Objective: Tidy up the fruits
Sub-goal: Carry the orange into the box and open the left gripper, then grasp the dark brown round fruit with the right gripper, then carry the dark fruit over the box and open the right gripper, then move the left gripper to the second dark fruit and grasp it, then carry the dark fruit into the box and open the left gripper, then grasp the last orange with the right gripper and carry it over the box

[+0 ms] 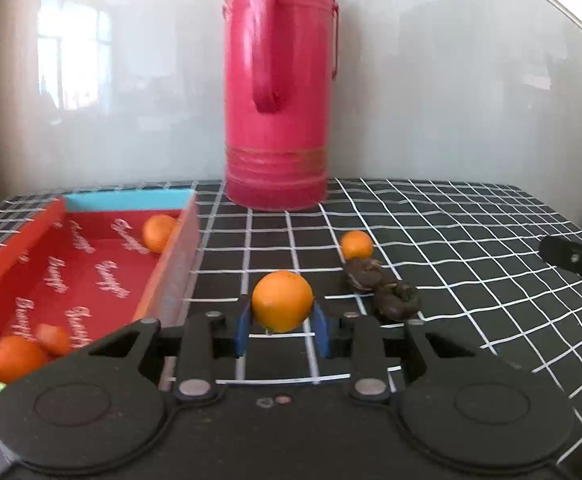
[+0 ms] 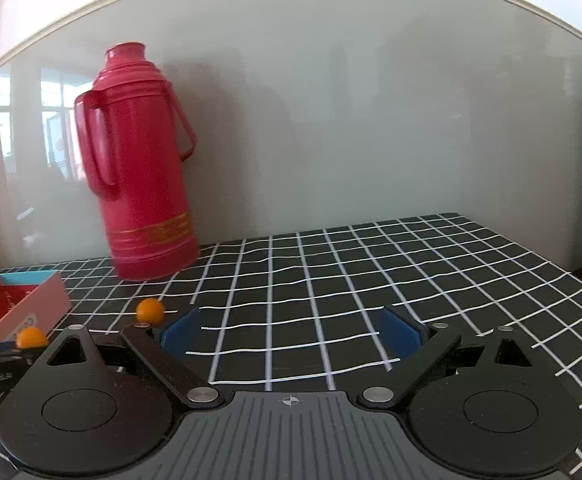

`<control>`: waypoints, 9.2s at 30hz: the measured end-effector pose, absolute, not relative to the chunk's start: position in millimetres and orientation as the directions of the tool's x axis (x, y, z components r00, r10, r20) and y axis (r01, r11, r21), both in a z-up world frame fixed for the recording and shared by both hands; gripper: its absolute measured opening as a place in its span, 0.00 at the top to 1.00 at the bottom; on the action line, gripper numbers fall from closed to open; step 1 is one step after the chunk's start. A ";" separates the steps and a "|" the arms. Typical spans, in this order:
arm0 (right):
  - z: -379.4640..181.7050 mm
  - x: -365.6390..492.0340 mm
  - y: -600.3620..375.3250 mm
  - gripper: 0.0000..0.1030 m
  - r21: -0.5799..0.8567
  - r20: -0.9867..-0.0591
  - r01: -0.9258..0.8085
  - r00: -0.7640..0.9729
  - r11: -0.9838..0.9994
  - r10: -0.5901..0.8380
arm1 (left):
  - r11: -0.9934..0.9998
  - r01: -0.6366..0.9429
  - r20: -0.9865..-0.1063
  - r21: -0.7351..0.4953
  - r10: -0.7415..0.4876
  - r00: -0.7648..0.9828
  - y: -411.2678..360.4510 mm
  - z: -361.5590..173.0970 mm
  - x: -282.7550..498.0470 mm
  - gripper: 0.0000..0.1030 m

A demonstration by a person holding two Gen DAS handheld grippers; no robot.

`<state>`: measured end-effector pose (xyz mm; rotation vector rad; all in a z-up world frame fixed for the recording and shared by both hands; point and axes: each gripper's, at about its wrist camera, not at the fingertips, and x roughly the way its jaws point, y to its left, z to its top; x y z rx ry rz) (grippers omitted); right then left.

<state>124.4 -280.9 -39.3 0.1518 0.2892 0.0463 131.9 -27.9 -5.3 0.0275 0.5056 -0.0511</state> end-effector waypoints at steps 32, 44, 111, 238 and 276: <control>-42.4 125.9 -204.7 0.08 0.098 -0.310 -0.160 0.933 0.982 0.183 | 0.963 -0.260 -0.390 0.069 0.266 0.881 88.2 19.2 76.5 0.10; -45.6 128.1 -214.1 0.08 0.090 -0.333 -0.157 0.926 0.984 0.178 | 0.963 -0.259 -0.380 0.075 0.268 0.886 76.5 18.1 77.8 0.06; -39.7 153.0 -122.1 0.64 0.079 -0.318 -0.380 0.867 0.922 0.384 | 0.923 -0.386 -0.383 0.015 0.362 0.850 150.5 15.6 50.6 0.06; -49.5 170.9 -292.0 0.00 0.199 -0.324 0.058 0.946 0.978 0.010 | 0.993 -0.054 -0.412 0.105 0.093 0.906 -0.2 21.8 132.5 0.72; -44.8 199.5 -166.6 0.00 0.039 -0.322 -0.183 0.928 0.982 0.186 | 0.928 -0.366 -0.352 0.068 0.365 0.862 128.8 21.9 90.8 0.08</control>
